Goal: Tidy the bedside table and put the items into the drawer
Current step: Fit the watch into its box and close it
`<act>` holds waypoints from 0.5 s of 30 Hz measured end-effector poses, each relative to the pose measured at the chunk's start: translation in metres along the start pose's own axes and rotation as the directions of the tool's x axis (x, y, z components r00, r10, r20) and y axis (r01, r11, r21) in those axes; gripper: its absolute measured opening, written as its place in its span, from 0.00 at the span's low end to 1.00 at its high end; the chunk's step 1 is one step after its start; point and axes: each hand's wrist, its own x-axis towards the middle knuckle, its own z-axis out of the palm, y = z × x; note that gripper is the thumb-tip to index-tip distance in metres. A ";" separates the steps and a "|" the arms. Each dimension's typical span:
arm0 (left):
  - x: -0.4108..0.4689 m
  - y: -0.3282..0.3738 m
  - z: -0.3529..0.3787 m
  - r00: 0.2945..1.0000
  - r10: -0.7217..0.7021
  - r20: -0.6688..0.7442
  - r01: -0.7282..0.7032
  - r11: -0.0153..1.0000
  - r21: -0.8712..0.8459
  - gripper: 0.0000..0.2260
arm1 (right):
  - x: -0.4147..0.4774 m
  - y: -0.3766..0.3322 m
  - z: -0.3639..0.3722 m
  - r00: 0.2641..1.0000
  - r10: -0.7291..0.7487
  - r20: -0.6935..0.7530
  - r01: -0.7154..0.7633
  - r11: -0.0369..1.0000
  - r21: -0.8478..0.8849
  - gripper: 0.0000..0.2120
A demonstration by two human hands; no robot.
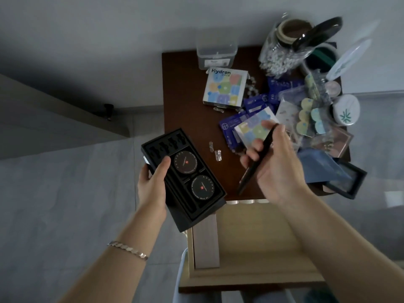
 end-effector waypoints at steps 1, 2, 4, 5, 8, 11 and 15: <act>-0.003 0.000 0.003 1.000 0.001 0.009 -0.002 1.000 0.005 0.06 | -0.002 0.000 -0.002 0.992 0.125 0.002 -0.125 0.989 0.085 0.20; -0.004 0.001 0.004 1.000 0.004 0.015 -0.004 1.000 0.007 0.06 | -0.003 0.001 -0.004 0.978 0.209 0.013 -0.208 0.969 0.130 0.23; -0.008 0.000 0.007 1.000 0.013 0.026 -0.013 1.000 0.017 0.05 | -0.006 0.002 -0.009 0.955 0.296 0.026 -0.296 0.942 0.160 0.26; -0.009 -0.001 0.008 0.999 0.016 0.031 -0.017 1.000 0.023 0.04 | -0.008 0.002 -0.012 0.947 0.320 0.030 -0.320 0.932 0.171 0.25; -0.014 -0.005 0.009 0.999 0.021 0.047 -0.023 0.999 0.040 0.04 | -0.013 0.004 -0.018 0.928 0.365 0.072 -0.372 0.907 0.198 0.17; -0.018 -0.009 0.014 0.998 0.020 0.054 -0.022 0.998 0.053 0.04 | -0.015 0.005 -0.023 0.922 0.376 0.093 -0.387 0.899 0.203 0.19; -0.022 -0.010 0.019 0.998 0.015 0.067 -0.018 0.998 0.053 0.05 | -0.015 0.006 -0.026 0.938 0.339 0.066 -0.345 0.915 0.207 0.24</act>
